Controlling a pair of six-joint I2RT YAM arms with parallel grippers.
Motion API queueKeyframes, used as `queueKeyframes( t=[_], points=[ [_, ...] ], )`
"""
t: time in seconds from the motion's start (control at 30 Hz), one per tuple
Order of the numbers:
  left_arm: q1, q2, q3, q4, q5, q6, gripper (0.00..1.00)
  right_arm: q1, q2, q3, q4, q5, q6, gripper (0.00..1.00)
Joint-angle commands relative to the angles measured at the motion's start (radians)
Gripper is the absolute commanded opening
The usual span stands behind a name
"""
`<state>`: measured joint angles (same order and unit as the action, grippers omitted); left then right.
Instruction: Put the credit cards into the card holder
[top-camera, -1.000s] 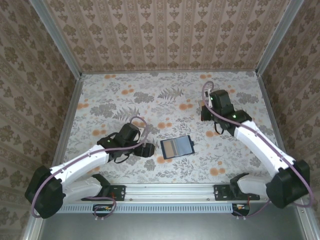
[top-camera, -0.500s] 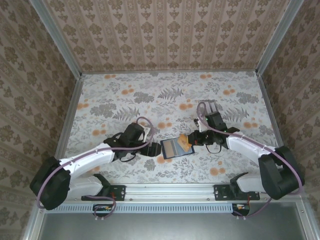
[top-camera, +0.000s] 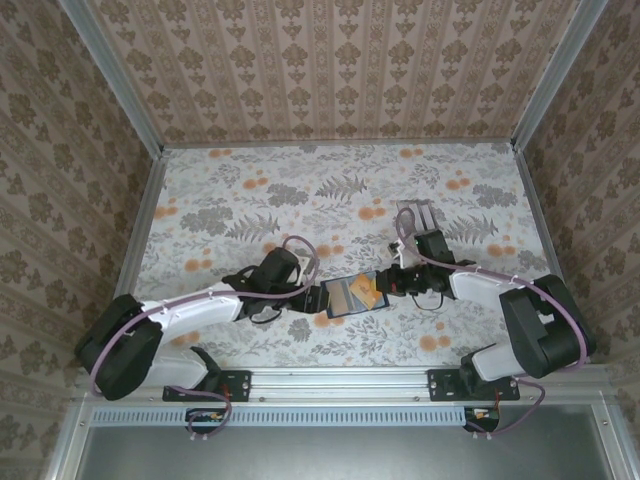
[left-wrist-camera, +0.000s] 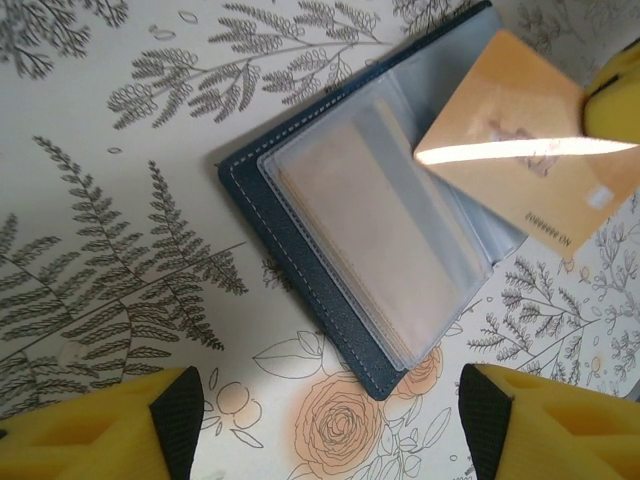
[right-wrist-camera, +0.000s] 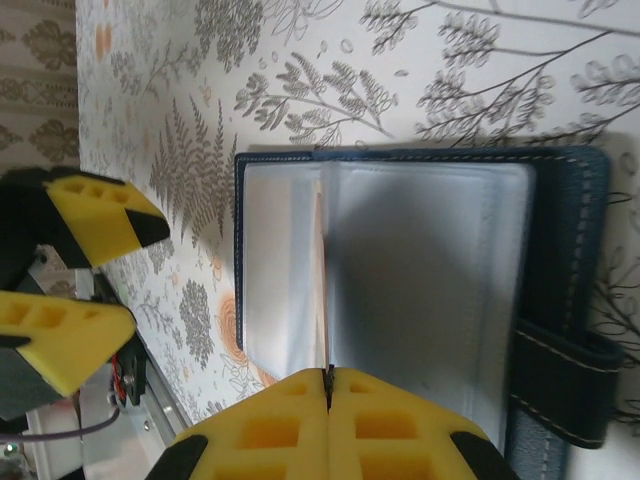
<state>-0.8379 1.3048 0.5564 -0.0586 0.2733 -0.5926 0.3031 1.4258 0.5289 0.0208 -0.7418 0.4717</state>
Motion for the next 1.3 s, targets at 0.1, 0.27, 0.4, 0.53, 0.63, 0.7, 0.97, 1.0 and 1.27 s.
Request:
queueKeyframes(
  t=[0.1,0.27,0.4,0.53,0.63,0.7,0.97,1.0,1.27],
  points=[
    [-0.016,0.031,0.031,0.007,-0.004,-0.011,0.69,-0.031,-0.020,-0.012,0.006,-0.017,-0.013,0.00],
    [-0.018,0.067,0.033,0.020,0.007,-0.009,0.61,-0.031,0.030,-0.012,0.037,-0.049,-0.006,0.00],
    [-0.020,0.088,0.038,0.025,-0.003,-0.015,0.56,-0.032,0.048,-0.006,0.046,-0.079,-0.008,0.00],
    [-0.020,0.117,0.055,0.019,-0.009,-0.016,0.53,-0.031,0.048,-0.008,0.051,-0.086,-0.008,0.00],
    [-0.020,0.139,0.057,0.041,-0.011,-0.027,0.50,-0.029,0.054,-0.009,0.051,-0.094,-0.014,0.00],
    [-0.020,0.155,0.071,0.035,-0.012,-0.022,0.49,-0.027,0.065,-0.005,0.057,-0.102,-0.015,0.00],
    [-0.020,0.189,0.084,0.018,-0.037,-0.030,0.46,-0.007,0.084,0.008,0.056,-0.106,-0.028,0.00],
    [-0.019,0.191,0.085,0.017,-0.044,-0.033,0.45,-0.007,0.092,0.012,0.055,-0.110,-0.028,0.00],
    [-0.018,0.239,0.128,0.001,-0.084,-0.033,0.38,0.016,0.127,0.023,0.077,-0.118,-0.029,0.00]
  ],
)
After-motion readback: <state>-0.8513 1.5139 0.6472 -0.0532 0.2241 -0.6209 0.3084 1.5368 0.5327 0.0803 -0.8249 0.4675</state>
